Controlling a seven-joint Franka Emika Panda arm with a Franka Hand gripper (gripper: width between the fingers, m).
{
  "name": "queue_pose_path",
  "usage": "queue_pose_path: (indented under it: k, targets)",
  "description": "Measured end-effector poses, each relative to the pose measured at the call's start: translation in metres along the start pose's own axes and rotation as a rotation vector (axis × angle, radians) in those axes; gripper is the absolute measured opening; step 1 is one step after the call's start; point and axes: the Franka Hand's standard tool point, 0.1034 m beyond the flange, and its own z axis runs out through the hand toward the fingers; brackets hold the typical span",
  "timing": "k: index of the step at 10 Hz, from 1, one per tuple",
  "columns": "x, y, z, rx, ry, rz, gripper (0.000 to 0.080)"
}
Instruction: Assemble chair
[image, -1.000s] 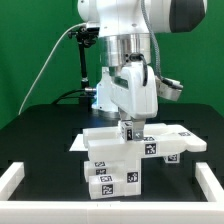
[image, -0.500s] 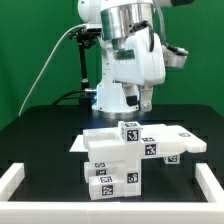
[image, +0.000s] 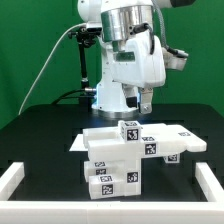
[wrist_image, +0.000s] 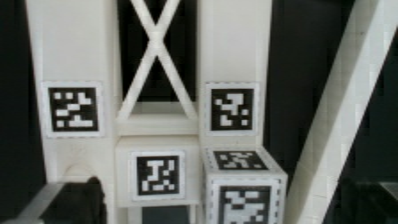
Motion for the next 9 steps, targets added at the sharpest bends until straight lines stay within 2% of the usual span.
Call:
queue_pose_path:
  k: [1,3,5,6,7,9]
  targets:
    - [-0.002,0.000,0.000,0.000,-0.001,-0.005,0.0649]
    - [-0.026,0.009,-0.005,-0.003,-0.019,-0.057,0.0649]
    - [-0.044,0.017,-0.022,-0.004,-0.033,-0.167,0.0649]
    - [-0.046,0.014,-0.029,0.006,-0.020,-0.229,0.0649]
    - [-0.044,0.012,-0.028,0.015,-0.012,-0.283,0.0649]
    - [-0.044,0.012,-0.027,0.014,-0.012,-0.420,0.0649]
